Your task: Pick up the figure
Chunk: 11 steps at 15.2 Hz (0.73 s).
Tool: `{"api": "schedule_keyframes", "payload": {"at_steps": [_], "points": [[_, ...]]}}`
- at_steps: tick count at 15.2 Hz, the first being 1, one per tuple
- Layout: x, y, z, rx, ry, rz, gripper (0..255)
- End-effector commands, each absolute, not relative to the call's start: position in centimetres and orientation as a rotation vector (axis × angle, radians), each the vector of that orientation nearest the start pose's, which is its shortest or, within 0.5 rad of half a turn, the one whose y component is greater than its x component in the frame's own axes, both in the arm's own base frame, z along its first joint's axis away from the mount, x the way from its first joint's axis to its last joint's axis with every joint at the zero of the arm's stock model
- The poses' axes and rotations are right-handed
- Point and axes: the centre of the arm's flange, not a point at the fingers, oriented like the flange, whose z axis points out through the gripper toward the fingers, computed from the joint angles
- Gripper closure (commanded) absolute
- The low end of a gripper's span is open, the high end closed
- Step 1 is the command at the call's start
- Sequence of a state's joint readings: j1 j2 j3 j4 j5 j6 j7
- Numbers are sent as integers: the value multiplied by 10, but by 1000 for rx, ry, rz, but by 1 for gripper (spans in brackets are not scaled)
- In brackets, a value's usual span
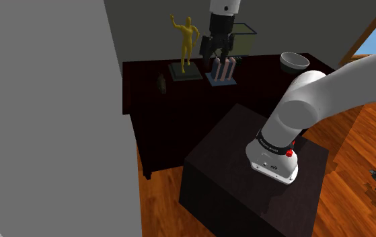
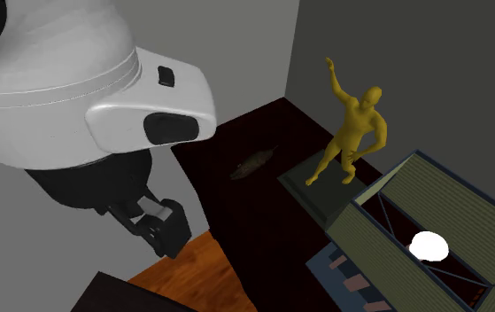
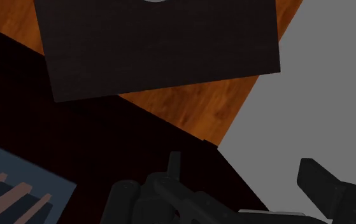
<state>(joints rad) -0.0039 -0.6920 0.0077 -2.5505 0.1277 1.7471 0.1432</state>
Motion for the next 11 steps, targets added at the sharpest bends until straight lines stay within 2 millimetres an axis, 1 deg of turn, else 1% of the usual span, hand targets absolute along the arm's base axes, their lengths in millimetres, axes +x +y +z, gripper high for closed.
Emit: {"api": "schedule_keyframes", "payload": {"at_steps": [1,11], "points": [[345,16,465,-3019,286,133,0],[423,18,379,-3029,422,-72,0]]}}
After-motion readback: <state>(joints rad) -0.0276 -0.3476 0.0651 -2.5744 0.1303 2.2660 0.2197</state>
